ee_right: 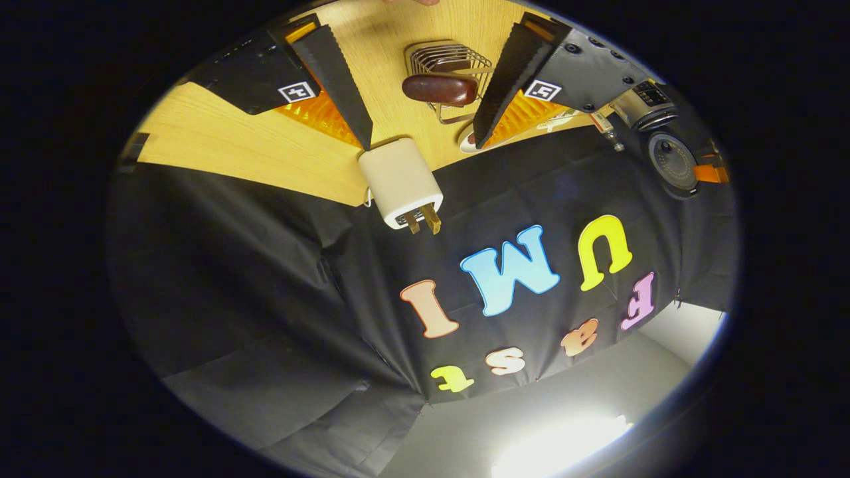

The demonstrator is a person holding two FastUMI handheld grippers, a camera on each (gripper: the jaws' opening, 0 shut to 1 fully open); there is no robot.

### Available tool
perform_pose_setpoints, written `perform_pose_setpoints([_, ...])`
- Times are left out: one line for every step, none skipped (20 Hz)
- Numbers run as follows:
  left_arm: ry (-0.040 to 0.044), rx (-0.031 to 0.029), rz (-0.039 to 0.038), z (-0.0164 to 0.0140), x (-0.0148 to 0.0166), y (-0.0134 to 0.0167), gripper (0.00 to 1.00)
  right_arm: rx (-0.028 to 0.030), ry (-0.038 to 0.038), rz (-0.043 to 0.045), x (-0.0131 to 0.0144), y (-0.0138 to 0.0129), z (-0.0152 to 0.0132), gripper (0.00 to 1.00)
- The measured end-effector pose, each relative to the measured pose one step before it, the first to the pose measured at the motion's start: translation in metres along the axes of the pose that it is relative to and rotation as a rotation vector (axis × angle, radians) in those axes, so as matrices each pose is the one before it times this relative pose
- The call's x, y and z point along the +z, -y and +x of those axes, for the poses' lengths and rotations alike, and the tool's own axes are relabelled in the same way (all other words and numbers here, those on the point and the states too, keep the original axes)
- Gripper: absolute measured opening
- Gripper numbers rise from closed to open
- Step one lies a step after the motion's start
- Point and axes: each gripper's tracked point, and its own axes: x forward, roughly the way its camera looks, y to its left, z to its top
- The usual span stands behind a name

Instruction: Close the left gripper, press the button to open the rice cooker; take a wooden spoon from the chopstick holder with the right hand, scoop a spoonful of rice and pour it into the rice cooker, then put the wooden spoon back into the chopstick holder.

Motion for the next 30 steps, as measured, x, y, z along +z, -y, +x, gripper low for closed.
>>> perform_pose_setpoints([-0.00853, 0.00134, -0.00067, -0.00020, -0.00154, 0.00096, 0.91, 0.00328, -0.00155, 0.00243, -0.00313, -0.00183, 0.00428, 0.98])
perform_pose_setpoints([-0.00821, 0.00202, 0.00133, 0.00050, -0.00086, 0.00010, 0.91, 0.00286, -0.00355, 0.00168, -0.00398, -0.00094, 0.00341, 0.92])
perform_pose_setpoints([-0.00766, 0.00446, 0.00204, 0.00059, -0.00191, 0.00004, 0.91, 0.00581, -0.00806, 0.00698, -0.00341, -0.00221, 0.00263, 0.98])
perform_pose_setpoints([-0.00609, 0.00380, -0.00005, 0.00109, -0.00039, -0.00006, 0.91, 0.00958, -0.00783, 0.01060, -0.00502, -0.00354, 0.00609, 0.96])
perform_pose_setpoints([-0.00692, 0.00371, -0.00144, 0.00069, -0.00417, -0.00028, 0.91, 0.01168, -0.00775, 0.01004, -0.00151, -0.00517, 0.00148, 0.92])
perform_pose_setpoints([-0.00415, 0.00225, -0.00113, 0.00122, -0.00177, -0.00058, 0.91, 0.00824, -0.00198, 0.00588, -0.00126, -0.00425, 0.00219, 0.92])
perform_pose_setpoints([-0.00340, 0.00238, 0.00143, 0.00167, -0.00214, -0.00033, 0.91, 0.00106, 0.00636, 0.00239, 0.00131, -0.00245, 0.00166, 0.68])
perform_pose_setpoints([0.00049, 0.00387, 0.00408, 0.00211, -0.00113, -0.00092, 0.91, -0.00345, 0.01017, -0.00338, 0.00263, -0.00158, 0.00252, 0.58])
perform_pose_setpoints([-0.00088, 0.00723, 0.00537, 0.00275, -0.00263, -0.00287, 0.91, -0.00155, 0.01310, -0.00810, 0.00296, -0.00244, 0.00179, 0.47])
perform_pose_setpoints([-0.00074, 0.00576, 0.00539, 0.00350, -0.00181, -0.00610, 0.92, 0.00368, 0.00834, -0.00471, 0.00186, -0.00456, 0.00299, 0.36])
perform_pose_setpoints([-0.00115, 0.00405, 0.00133, 0.00154, -0.00137, -0.00600, 0.91, 0.00063, 0.00220, -0.00192, 0.00153, -0.00500, 0.00031, 0.34])
perform_pose_setpoints([-0.00250, 0.00229, -0.00433, 0.00015, -0.00184, -0.00303, 0.91, 0.00774, -0.00370, -0.00463, 0.00083, -0.00458, 0.00159, 0.31])
perform_pose_setpoints([-0.00217, -0.00064, -0.00768, -0.00101, -0.00196, -0.00105, 0.91, 0.01181, -0.00089, -0.00306, 0.00088, -0.00629, 0.00029, 0.29])
perform_pose_setpoints([-0.00250, 0.00131, -0.00911, 0.00072, -0.00181, -0.00179, 0.91, 0.01022, -0.00136, -0.01030, 0.00120, -0.00574, 0.00487, 0.28])
perform_pose_setpoints([-0.00174, 0.00177, -0.00813, -0.00044, -0.00253, -0.00353, 0.91, 0.01217, -0.00604, -0.01761, 0.00150, -0.00501, 0.00181, 0.26])
perform_pose_setpoints([-0.00248, 0.00132, -0.00873, 0.00016, -0.00211, -0.00269, 0.91, 0.00864, -0.00436, -0.01553, 0.00361, -0.00351, 0.00403, 0.27])
perform_pose_setpoints([-0.00182, 0.00127, -0.00907, -0.00130, -0.00226, -0.00344, 0.91, 0.01075, 0.00608, -0.00090, 0.00565, -0.00431, 0.00130, 0.27])
perform_pose_setpoints([-0.00104, 0.00354, -0.00964, 0.00018, -0.00162, -0.00364, 0.91, 0.00877, 0.01289, 0.00207, 0.00844, -0.00349, 0.00053, 0.27])
perform_pose_setpoints([0.00052, 0.00511, -0.01002, -0.00171, -0.00150, -0.00522, 0.91, 0.00708, 0.01361, 0.00247, 0.00923, -0.00415, 0.00189, 0.29])
perform_pose_setpoints([0.00087, 0.00766, -0.00917, -0.00106, -0.00062, -0.00547, 0.91, -0.00150, 0.01676, -0.00491, 0.01005, -0.00163, 0.00223, 0.29])
perform_pose_setpoints([0.00342, 0.00791, -0.00945, -0.00209, -0.00115, -0.00527, 0.91, -0.00254, 0.01763, -0.01177, 0.01166, -0.00215, 0.00221, 0.29])
perform_pose_setpoints([0.00441, 0.00925, -0.01003, -0.00203, 0.00091, -0.00526, 0.91, -0.00122, 0.01815, -0.01280, 0.01089, -0.00324, 0.00055, 0.29])
perform_pose_setpoints([0.00650, 0.00885, -0.01196, -0.00328, 0.00005, -0.00691, 0.91, -0.00188, 0.02051, -0.00737, 0.01357, -0.00318, 0.00044, 0.26])
perform_pose_setpoints([0.00395, 0.00619, -0.01032, -0.00224, 0.00005, -0.00449, 0.91, 0.00331, 0.02543, -0.00213, 0.01578, -0.00567, 0.00147, 0.26])
perform_pose_setpoints([0.00363, 0.00498, -0.01060, -0.00289, -0.00105, -0.00440, 0.91, 0.01212, 0.02026, -0.00401, 0.01531, -0.00832, 0.00172, 0.26])
perform_pose_setpoints([0.00324, 0.00392, -0.00793, -0.00207, 0.00026, -0.00448, 0.91, 0.01440, 0.01208, -0.00775, 0.01016, -0.00988, 0.00363, 0.26])
perform_pose_setpoints([0.00369, 0.00531, -0.00583, -0.00325, -0.00074, -0.00478, 0.91, 0.01843, 0.00511, -0.00927, 0.00917, -0.01028, 0.00343, 0.29])
perform_pose_setpoints([0.00345, 0.00402, -0.00476, -0.00210, 0.00031, -0.00382, 0.91, 0.02380, 0.00821, -0.00591, 0.00958, -0.01115, 0.00381, 0.26])
perform_pose_setpoints([0.00400, 0.00223, -0.00416, -0.00349, 0.00022, -0.00436, 0.92, 0.02732, 0.00876, -0.00532, 0.00828, -0.01381, 0.00270, 0.26])
perform_pose_setpoints([0.00396, 0.00079, -0.00314, -0.00224, 0.00114, -0.00320, 0.91, 0.02565, 0.00914, -0.00498, 0.00649, -0.01430, 0.00310, 0.29])
